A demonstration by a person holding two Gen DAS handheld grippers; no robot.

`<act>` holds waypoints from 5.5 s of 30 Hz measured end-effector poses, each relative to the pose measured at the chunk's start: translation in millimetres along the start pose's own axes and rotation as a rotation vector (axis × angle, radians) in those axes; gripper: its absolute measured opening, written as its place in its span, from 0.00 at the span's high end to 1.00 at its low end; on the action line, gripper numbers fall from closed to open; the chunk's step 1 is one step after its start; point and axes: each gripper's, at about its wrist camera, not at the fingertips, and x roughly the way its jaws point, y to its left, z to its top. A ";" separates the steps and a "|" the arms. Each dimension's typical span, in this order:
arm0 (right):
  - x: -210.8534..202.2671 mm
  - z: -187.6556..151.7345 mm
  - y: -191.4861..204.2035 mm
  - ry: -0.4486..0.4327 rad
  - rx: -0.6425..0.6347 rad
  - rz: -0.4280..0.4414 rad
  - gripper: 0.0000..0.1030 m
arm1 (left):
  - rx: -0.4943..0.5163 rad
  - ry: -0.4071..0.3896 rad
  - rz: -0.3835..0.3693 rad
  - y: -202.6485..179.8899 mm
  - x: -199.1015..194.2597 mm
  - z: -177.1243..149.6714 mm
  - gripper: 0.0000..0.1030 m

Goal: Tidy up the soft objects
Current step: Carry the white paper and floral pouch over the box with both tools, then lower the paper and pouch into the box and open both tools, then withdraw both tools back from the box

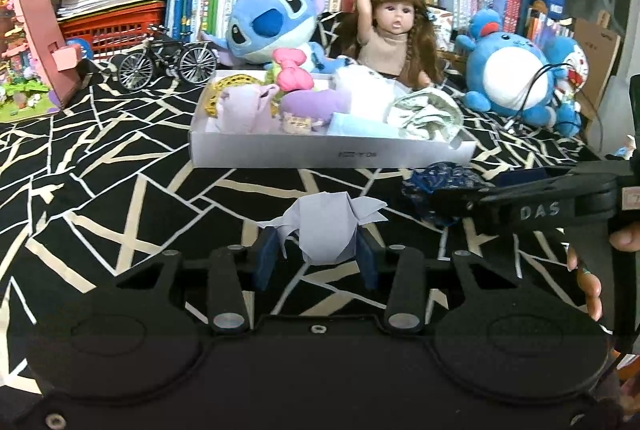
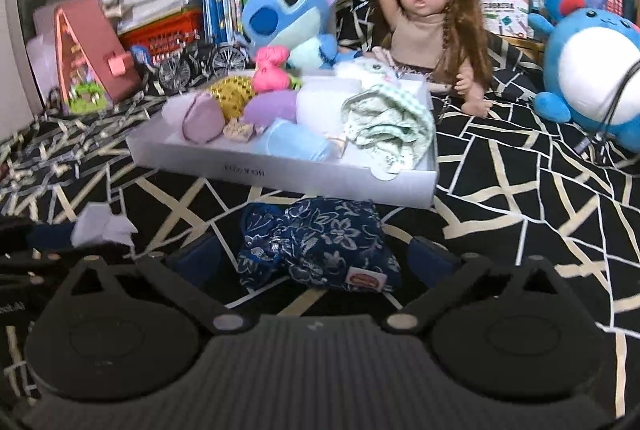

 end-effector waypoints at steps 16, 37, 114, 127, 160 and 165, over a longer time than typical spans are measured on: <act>15.4 -0.5 7.2 0.043 -0.027 -0.032 0.23 | -0.008 0.029 0.063 1.2 19.0 15.1 0.61; -15.0 45.6 -2.5 -0.093 0.089 -0.018 0.29 | -0.031 -0.036 0.086 1.8 33.2 72.4 0.69; 76.3 70.9 -17.2 0.010 0.216 0.069 0.21 | -0.051 -0.008 0.126 15.9 142.0 108.8 0.55; 58.6 67.6 -15.1 0.006 0.186 0.067 0.17 | -0.056 -0.003 0.164 13.4 126.9 105.8 0.26; -4.0 20.0 8.4 -0.068 0.124 -0.014 0.05 | -0.052 0.015 0.183 21.5 44.6 55.8 0.20; 5.5 11.2 9.2 -0.034 0.136 -0.025 0.04 | -0.062 0.057 0.205 22.7 52.9 41.4 0.20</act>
